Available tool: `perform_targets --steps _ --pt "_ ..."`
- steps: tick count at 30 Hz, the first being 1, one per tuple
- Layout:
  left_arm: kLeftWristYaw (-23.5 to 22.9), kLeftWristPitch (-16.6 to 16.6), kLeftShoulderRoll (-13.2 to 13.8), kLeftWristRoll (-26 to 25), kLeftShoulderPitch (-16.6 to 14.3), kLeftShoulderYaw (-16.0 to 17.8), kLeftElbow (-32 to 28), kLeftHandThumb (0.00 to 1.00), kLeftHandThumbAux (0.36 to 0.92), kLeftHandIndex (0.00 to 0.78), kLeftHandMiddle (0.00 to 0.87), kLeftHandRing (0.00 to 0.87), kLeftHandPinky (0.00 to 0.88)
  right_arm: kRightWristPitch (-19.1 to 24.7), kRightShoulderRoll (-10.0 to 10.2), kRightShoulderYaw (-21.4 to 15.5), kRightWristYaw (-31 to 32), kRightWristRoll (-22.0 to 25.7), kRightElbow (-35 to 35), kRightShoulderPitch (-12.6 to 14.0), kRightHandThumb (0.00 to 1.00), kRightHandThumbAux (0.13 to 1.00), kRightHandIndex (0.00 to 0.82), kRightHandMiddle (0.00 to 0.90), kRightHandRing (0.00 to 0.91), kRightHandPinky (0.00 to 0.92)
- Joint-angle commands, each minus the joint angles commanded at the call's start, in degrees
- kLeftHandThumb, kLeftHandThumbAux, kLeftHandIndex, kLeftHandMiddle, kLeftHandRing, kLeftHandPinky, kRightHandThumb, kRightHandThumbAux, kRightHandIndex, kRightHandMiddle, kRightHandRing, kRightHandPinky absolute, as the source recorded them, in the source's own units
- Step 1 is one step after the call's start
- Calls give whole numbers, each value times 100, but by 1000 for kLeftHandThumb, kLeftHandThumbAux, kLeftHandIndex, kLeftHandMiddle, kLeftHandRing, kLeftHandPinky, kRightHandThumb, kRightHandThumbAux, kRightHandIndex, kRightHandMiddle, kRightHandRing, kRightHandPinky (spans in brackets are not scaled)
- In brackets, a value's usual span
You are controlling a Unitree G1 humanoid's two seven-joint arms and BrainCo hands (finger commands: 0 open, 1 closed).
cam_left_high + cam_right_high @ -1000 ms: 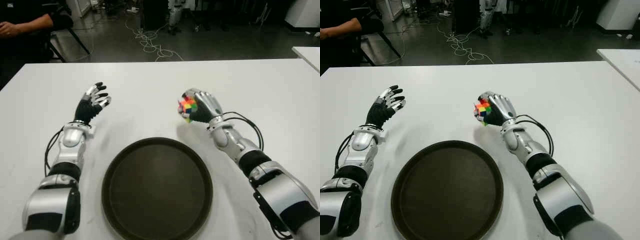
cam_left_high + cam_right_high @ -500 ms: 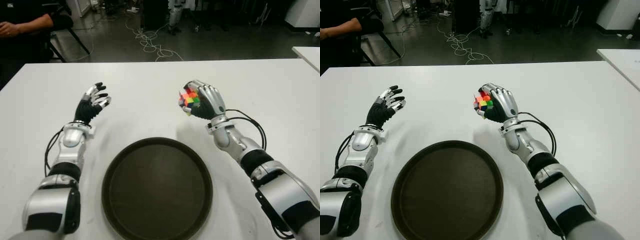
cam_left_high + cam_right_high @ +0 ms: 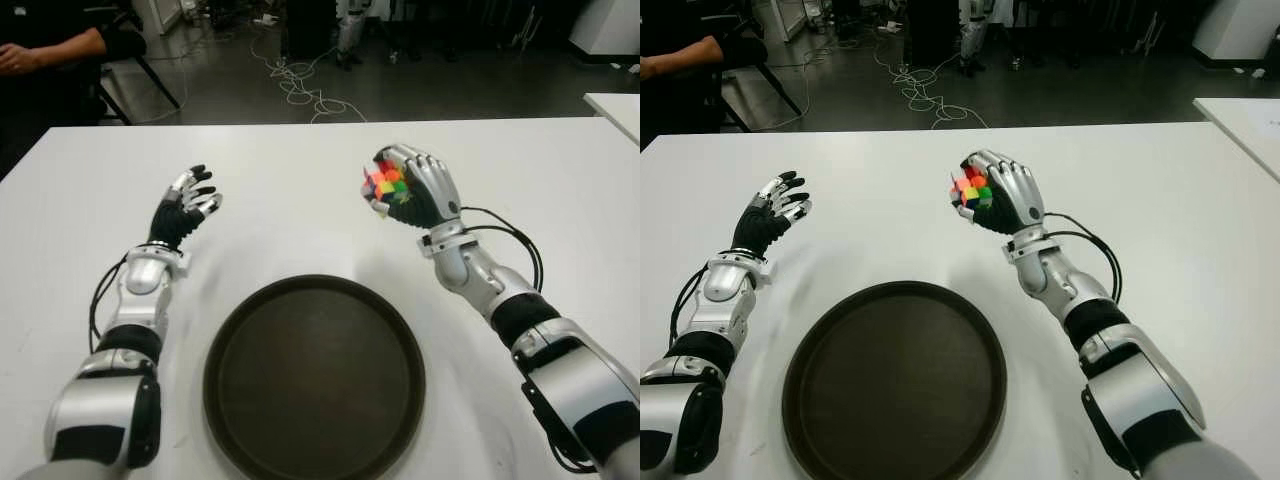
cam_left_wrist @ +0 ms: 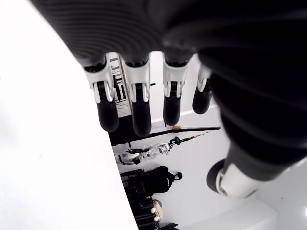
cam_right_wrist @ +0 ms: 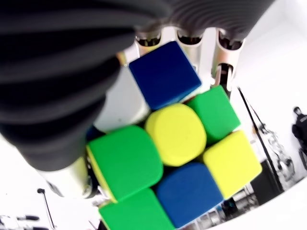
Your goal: Pick up the Rubik's Cube and put it in the plate
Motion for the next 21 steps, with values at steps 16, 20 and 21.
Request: perform_targets --steps 16,20,21 --pt "-20 -36 1 -17 -4 22 32 230 686 86 159 163 197 -21 118 374 1244 -110 -2403 1365 688 741 412 572 648 713" --pt "-23 -71 -6 -15 -3 18 34 219 678 87 161 166 202 -120 114 452 1605 -125 -2563 1493 691 740 412 563 642 711" --pt "-22 -92 -10 -14 0 17 29 218 677 88 161 167 204 -181 93 488 1784 -91 -2574 1502 691 740 412 563 643 712"
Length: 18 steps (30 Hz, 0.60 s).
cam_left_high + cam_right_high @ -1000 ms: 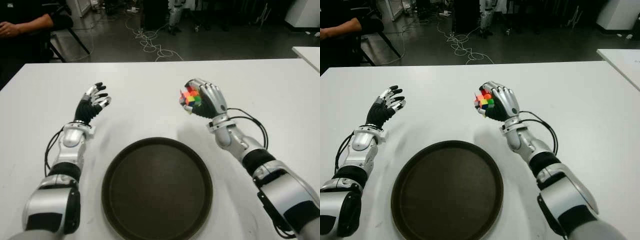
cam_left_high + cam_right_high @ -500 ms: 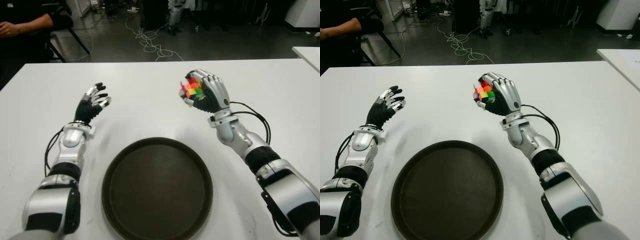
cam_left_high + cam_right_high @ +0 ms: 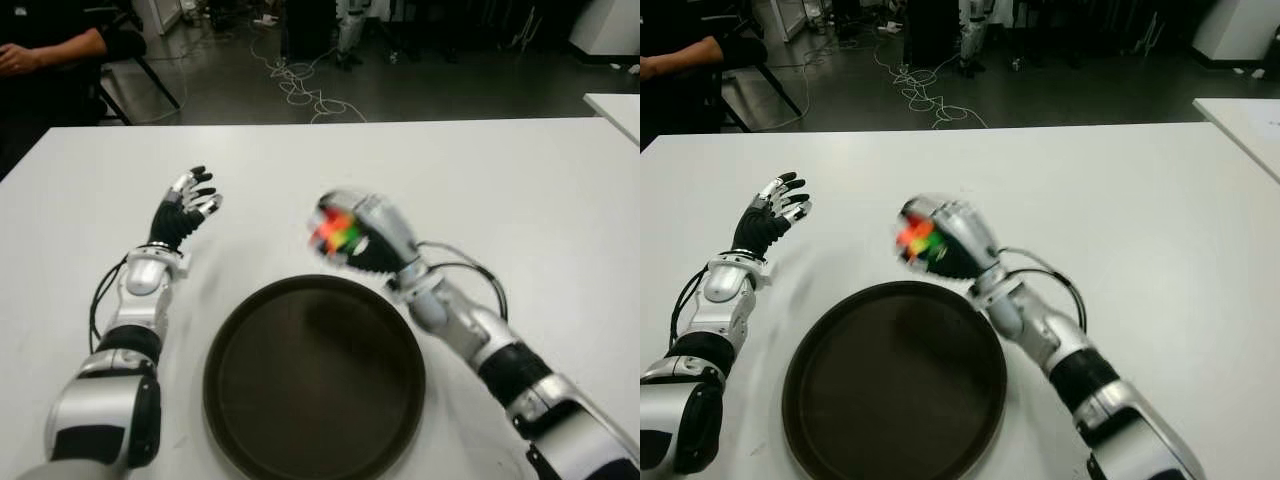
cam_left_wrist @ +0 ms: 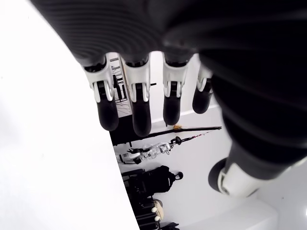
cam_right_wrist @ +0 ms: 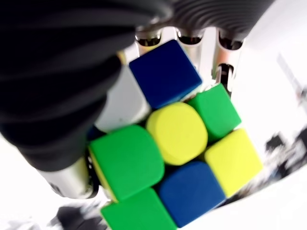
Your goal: Pick up the Rubik's Cube and put it in the plate
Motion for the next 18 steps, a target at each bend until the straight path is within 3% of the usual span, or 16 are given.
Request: perform_targets --steps 8,18 --pt "28 -64 4 20 5 -14 -2 208 666 88 155 162 193 -204 -91 -23 997 268 -214 58 693 738 410 574 663 729" --pt "37 8 25 21 -14 -13 2 209 676 86 149 155 194 -160 -69 -119 1660 488 -509 175 693 738 408 579 667 727"
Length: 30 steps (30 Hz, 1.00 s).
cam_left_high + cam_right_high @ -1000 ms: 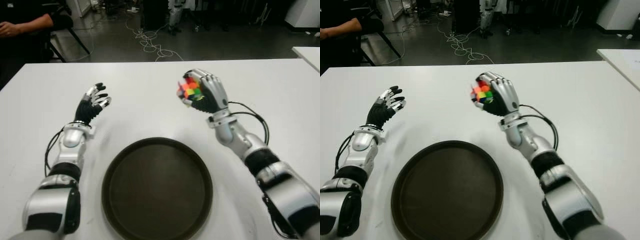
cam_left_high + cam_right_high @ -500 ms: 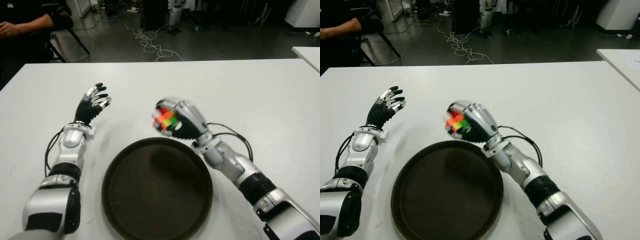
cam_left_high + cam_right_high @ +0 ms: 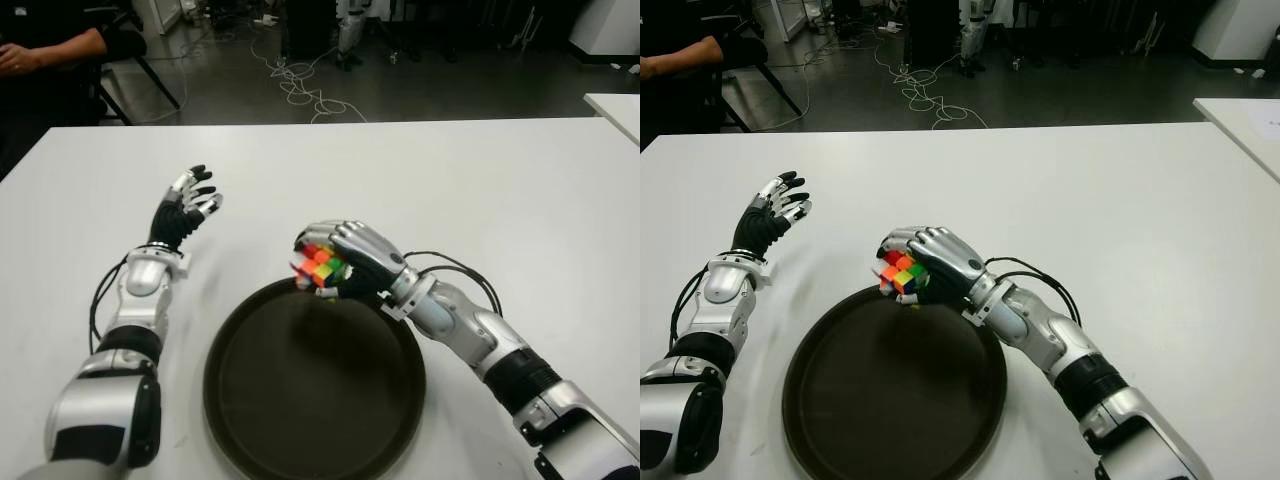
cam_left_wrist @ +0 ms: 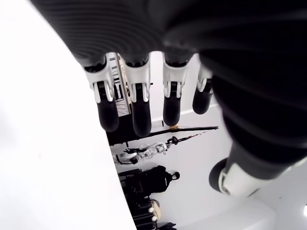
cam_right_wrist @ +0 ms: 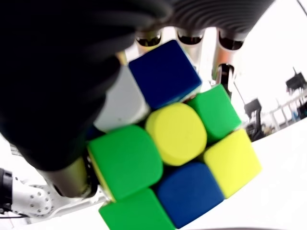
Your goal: Pick up the Rubik's Cube and put it in the plate
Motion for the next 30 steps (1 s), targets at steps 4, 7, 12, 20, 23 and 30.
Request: perform_targets --steps 4,7,12,20,23,30 --pt "2 15 6 6 -3 -4 -4 213 667 88 149 155 193 -7 45 -42 92 76 -73 57 693 738 409 580 667 726" --pt "-5 24 11 6 1 -4 -2 209 658 88 148 154 188 -15 86 -51 152 126 -114 99 693 738 410 584 669 727" --pt "-3 27 9 7 5 -5 -6 219 680 88 154 155 187 15 132 -30 204 108 -155 144 694 737 411 586 674 729" --pt "91 10 -11 27 15 -9 -38 219 695 86 161 159 179 50 132 17 243 -46 -66 130 693 737 410 594 680 732" --pt "123 26 -15 35 15 -12 -40 216 696 87 166 161 175 67 137 18 285 -53 -78 135 693 737 410 592 676 729" --pt "162 57 -31 32 13 -5 -46 217 701 93 172 165 177 36 174 11 398 44 -71 172 693 737 412 579 654 705"
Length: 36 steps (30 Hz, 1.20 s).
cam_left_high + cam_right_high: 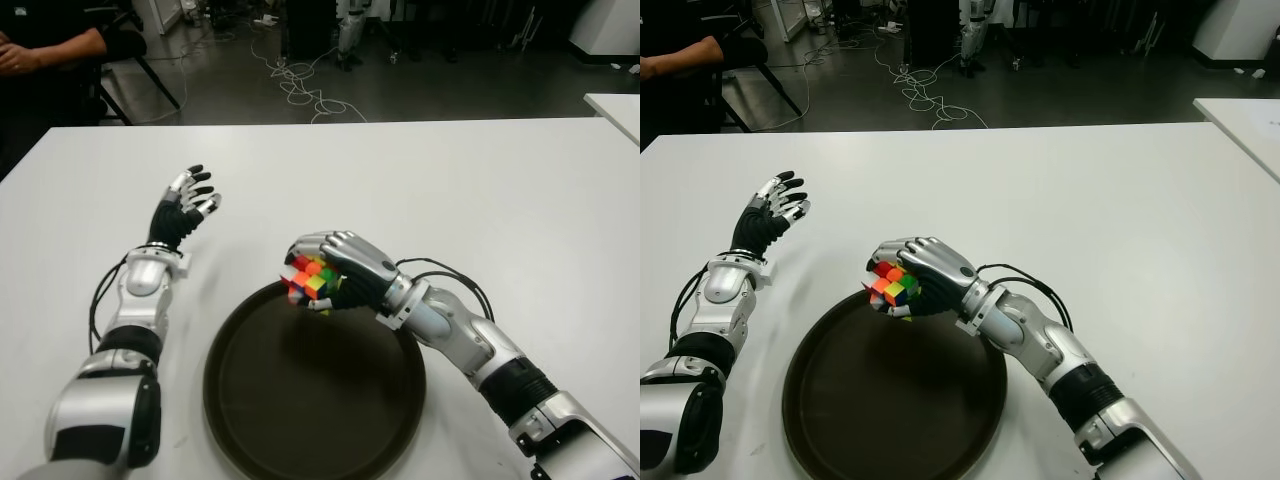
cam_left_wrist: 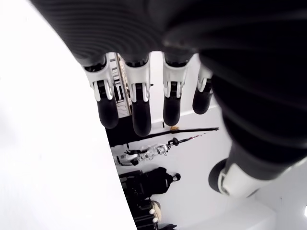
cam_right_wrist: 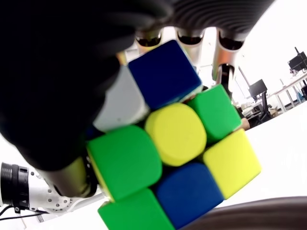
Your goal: Pick up the Rubik's Cube and put it in the plate
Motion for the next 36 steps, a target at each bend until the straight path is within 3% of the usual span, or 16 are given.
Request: perform_targets --steps 9,12,16,18,21,22,23,24,26,30,36 --pt "-50 14 -10 -15 -4 6 -9 223 706 88 164 160 185 -183 87 2 198 293 131 28 691 737 414 515 567 595" --pt "-46 -16 -3 4 -1 -7 -9 231 708 88 167 165 193 -317 123 14 280 428 219 27 688 739 409 382 413 431" --pt "-30 -44 -4 22 0 -18 -16 237 714 90 172 169 197 -544 154 42 496 659 383 -3 682 743 401 270 288 301" --pt "-24 -58 -7 30 -2 -24 -18 235 711 93 172 171 203 -666 171 54 651 805 493 -36 675 746 397 178 179 169" --pt "-22 -71 -7 33 2 -29 -27 233 706 94 171 173 208 -774 193 50 836 925 608 -73 668 748 395 103 91 71" --pt "-27 -70 -9 30 5 -29 -32 232 703 94 171 173 209 -814 200 63 936 972 668 -99 560 774 325 87 72 57" --pt "-31 -68 -10 27 8 -29 -36 232 701 93 168 171 203 -846 207 68 1012 1007 715 -118 358 819 219 57 46 36" --pt "-33 -67 -11 25 9 -29 -38 231 700 93 166 169 199 -870 214 65 1066 1029 746 -130 229 847 151 38 29 23" --pt "-48 -42 -13 16 10 -27 -30 231 698 91 162 167 197 -893 207 86 1317 1139 843 -181 117 857 87 20 15 11" --pt "-53 -36 -14 14 12 -28 -23 234 692 90 159 162 192 -875 228 77 1729 1349 963 -247 24 820 20 4 3 2" --pt "-53 -72 -23 2 31 -21 -32 248 689 91 163 165 187 -849 241 12 1949 1398 959 -246 2 780 1 0 0 0"
